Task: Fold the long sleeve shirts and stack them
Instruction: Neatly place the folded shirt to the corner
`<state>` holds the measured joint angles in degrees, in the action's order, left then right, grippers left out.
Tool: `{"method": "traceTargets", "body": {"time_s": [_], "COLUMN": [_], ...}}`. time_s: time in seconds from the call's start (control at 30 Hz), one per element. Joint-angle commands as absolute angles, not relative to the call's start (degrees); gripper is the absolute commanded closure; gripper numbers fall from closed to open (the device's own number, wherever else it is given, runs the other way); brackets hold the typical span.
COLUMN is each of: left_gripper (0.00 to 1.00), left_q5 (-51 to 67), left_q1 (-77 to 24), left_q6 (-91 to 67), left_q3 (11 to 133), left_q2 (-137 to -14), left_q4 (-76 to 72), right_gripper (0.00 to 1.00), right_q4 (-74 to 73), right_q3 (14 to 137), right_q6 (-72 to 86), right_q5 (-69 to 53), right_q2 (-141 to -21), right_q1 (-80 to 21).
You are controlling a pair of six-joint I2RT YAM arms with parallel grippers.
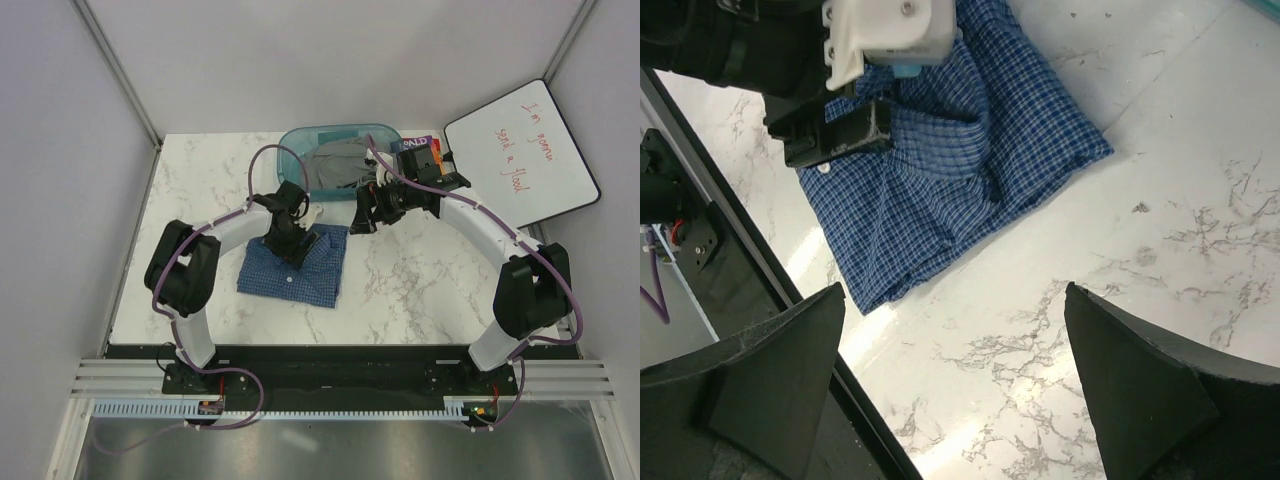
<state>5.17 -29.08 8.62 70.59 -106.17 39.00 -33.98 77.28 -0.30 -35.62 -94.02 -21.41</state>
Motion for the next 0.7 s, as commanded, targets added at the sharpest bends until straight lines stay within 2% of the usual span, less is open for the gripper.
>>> {"method": "traceTargets", "body": {"time_s": [0.0, 0.17, 0.33, 0.47, 0.67], "left_gripper": [0.22, 0.23, 0.22, 0.21, 0.21], "left_q5": [-1.2, -0.2, -0.5, 1.7, 6.0], "left_q1": [-24.1, -7.9, 5.4, 10.8, 10.8], "left_q6": [7.4, 16.8, 30.6, 37.8, 41.1], "left_q3": [68.9, 63.3, 67.0, 81.8, 102.8], "left_q2": [-109.3, -105.0, -107.4, -116.3, -129.8], "left_q4": [40.6, 42.0, 42.0, 45.5, 51.8], "right_gripper": [0.02, 0.02, 0.02, 0.02, 0.02], "right_q4": [-34.2, -34.4, -34.5, -34.6, -35.0], "right_q3": [76.9, 76.0, 75.9, 76.2, 77.2], "right_q6": [-1.8, -2.5, -3.2, -3.2, -3.5], "right_q5": [-34.1, -33.3, -33.2, -33.2, -33.3], "right_q2": [-92.3, -91.4, -91.8, -92.9, -94.0], "right_q1": [-21.0, -20.7, -20.0, -19.7, -19.1]}}
